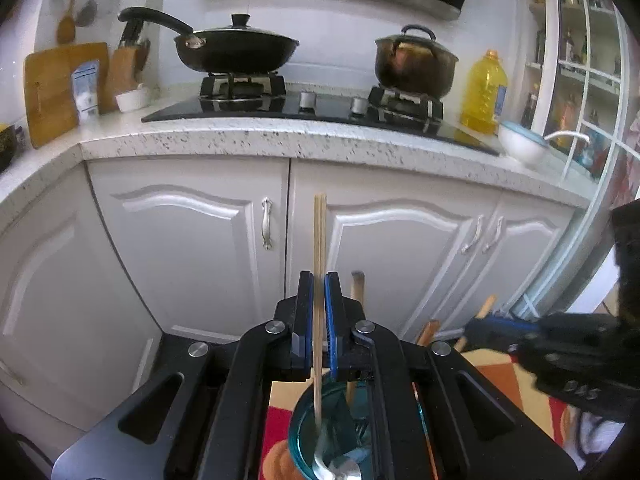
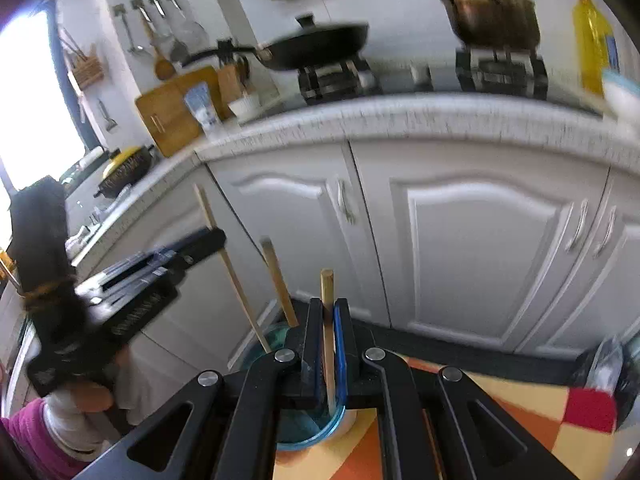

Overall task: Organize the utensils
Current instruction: 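Lower both chopsticks into the cup and open both tools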

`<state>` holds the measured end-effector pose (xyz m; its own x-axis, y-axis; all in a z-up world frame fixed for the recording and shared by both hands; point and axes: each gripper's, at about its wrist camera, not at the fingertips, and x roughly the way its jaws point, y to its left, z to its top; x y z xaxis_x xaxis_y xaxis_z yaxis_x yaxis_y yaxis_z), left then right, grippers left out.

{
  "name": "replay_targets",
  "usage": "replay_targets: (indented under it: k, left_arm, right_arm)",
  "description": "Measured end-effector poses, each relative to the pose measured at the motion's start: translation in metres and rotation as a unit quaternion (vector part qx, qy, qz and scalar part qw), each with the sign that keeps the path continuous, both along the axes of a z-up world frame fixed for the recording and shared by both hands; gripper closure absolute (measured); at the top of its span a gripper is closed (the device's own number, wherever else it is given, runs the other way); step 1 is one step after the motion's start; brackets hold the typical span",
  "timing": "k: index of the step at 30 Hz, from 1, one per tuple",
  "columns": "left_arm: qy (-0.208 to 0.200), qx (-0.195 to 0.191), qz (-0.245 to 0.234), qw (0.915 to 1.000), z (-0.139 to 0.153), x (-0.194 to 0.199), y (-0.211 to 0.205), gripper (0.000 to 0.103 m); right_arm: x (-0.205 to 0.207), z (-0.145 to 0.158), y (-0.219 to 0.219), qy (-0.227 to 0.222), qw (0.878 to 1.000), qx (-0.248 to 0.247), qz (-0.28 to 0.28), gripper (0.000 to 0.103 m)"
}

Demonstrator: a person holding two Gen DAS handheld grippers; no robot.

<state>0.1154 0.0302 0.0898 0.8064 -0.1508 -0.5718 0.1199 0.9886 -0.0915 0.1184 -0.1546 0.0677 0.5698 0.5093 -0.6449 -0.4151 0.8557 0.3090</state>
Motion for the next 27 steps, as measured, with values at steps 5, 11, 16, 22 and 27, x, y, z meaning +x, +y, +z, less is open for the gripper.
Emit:
replay_targets:
  k: [5, 11, 16, 22, 27]
  left_arm:
    - [0.012, 0.002, -0.004, 0.9999, -0.01, 0.004, -0.006, 0.099]
    - [0.019, -0.018, -0.004, 0.9997, -0.008, 0.004, -0.005, 0.099]
    - [0.027, 0.004, -0.006, 0.9996, -0.012, -0.007, -0.007, 0.099]
    - [0.052, -0.013, -0.025, 0.9983, -0.027, -0.01, -0.011, 0.099]
    - [0.079, -0.006, -0.029, 0.9964, -0.039, -0.006, -0.02, 0.098]
  right_arm:
    - [0.006, -0.021, -0.008, 0.038, 0.999, 0.022, -0.011, 0.098]
    - [-0.007, -0.014, -0.024, 0.045, 0.997, 0.052, -0.02, 0.061]
    - [-0.021, -0.013, -0.033, 0.053, 0.998, 0.042, -0.017, 0.061]
    - [-0.028, -0.016, -0.044, 0.067, 0.996, 0.054, -0.023, 0.061]
    - [-0.03, -0.016, -0.04, 0.072, 0.996, 0.049, -0.018, 0.061]
